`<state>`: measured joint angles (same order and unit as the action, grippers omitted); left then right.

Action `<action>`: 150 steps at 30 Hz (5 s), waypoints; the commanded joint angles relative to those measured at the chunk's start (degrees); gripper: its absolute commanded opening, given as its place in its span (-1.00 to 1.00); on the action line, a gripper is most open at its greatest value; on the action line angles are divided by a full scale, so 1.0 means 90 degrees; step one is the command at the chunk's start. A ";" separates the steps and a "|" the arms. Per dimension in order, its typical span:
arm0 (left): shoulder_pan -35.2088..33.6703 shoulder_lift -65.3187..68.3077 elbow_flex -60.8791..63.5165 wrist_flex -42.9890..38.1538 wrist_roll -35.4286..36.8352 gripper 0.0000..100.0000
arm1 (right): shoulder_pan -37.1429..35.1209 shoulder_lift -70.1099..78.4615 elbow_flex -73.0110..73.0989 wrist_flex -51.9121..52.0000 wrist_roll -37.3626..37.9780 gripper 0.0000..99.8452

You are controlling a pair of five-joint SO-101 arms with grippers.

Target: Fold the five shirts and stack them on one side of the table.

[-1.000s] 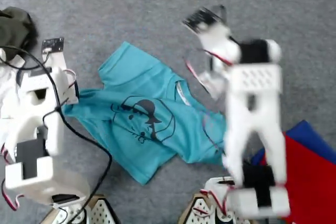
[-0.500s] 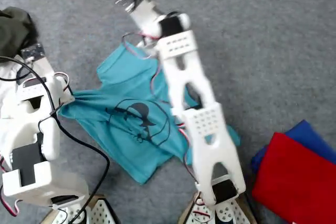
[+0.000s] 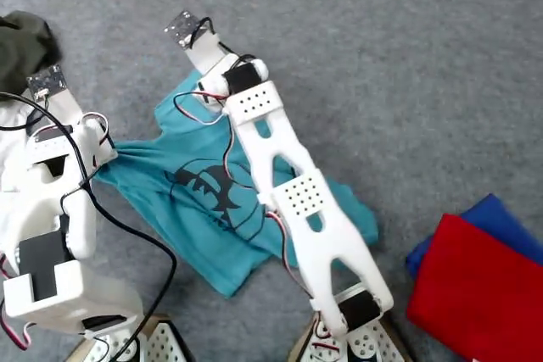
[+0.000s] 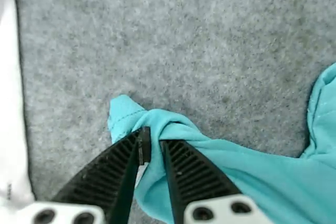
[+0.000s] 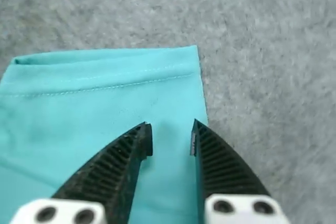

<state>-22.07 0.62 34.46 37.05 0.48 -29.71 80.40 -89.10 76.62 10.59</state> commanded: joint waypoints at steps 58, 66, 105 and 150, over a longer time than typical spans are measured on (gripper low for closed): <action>0.0645 -0.0220 0.0137 0.0342 -0.1348 -0.96 | 0.0933 -0.0474 0.0073 -0.0400 -0.1397 -0.49; 0.0645 -0.0210 0.0137 0.0342 -0.1348 -0.96 | 0.0786 -0.0415 0.0347 -0.0469 -0.1436 -0.49; 0.0547 -0.0220 0.0137 0.0342 -0.1338 -0.96 | 0.0991 -0.0435 0.0679 0.0059 -0.1944 -0.70; 0.0742 -0.1070 -0.0527 0.1387 -0.0811 -0.96 | 0.1265 -0.2808 -0.0640 0.1358 -0.1651 -0.99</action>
<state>-16.44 -4.31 34.29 46.81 -8.22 -18.64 65.54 -92.44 89.63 -5.05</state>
